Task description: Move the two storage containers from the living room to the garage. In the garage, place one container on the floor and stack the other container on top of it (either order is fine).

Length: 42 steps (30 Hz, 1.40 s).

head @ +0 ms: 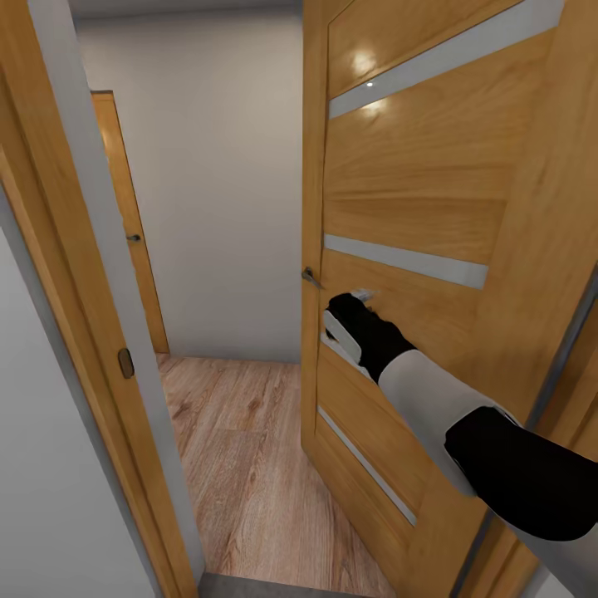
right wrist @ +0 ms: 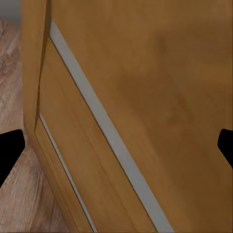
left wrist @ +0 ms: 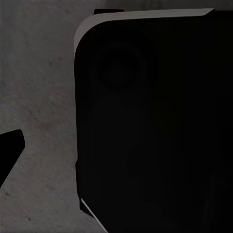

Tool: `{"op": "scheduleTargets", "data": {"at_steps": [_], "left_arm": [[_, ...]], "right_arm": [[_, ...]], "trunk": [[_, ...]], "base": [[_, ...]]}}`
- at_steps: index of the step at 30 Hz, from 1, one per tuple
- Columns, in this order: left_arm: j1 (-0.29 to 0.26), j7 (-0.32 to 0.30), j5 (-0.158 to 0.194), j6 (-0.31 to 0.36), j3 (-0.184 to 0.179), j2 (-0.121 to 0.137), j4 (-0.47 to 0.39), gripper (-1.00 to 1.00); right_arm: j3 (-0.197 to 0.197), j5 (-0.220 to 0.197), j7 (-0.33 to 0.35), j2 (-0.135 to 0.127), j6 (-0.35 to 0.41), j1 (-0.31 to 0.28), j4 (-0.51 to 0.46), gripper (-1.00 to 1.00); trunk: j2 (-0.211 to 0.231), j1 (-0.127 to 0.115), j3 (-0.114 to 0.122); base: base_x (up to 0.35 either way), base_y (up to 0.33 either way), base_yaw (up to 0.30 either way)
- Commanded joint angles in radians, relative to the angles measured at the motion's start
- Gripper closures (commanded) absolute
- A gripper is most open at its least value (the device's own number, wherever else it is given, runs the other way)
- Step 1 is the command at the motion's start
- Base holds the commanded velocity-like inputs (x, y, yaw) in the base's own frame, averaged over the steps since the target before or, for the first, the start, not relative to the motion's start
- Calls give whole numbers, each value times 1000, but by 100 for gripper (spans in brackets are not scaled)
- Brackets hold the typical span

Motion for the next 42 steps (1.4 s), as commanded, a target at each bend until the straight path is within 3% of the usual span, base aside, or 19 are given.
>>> {"op": "scheduleTargets", "data": {"at_steps": [1, 5, 15, 19, 24, 36, 42], "left_arm": [[0, -1, 3, -1, -1, 0, 0, -100], [0, -1, 3, -1, -1, 0, 0, -100], [0, -1, 3, -1, -1, 0, 0, -100], [0, -1, 3, -1, 0, 0, 0, -100], [0, -1, 3, -1, 0, 0, 0, -100], [0, -1, 3, -2, 0, 0, 0, -100], [0, -1, 3, -1, -1, 0, 0, -100]], "right_arm": [[4, -18, 3, 0, 2, 1, -13, -100], [6, -29, 45, 0, 0, 17, -36, -100], [23, -32, 80, 0, -45, 223, -219, -100], [59, -32, 81, 0, -47, 270, -275, -100], [73, -32, 81, 0, -47, 345, -388, -100], [88, -35, 83, 0, -75, 422, -424, -100], [88, -35, 136, 0, -84, 432, -412, -100]], "trunk": [[-1, 0, -1], [-1, 0, -1], [-1, 0, -1], [-1, 0, -1], [-1, 0, -1], [-1, 0, -1], [-1, 0, -1]], "base": [[0, 0, 0], [0, 0, 0], [0, 0, 0], [0, 0, 0], [0, 0, 0], [0, 0, 0], [0, 0, 0]]}}
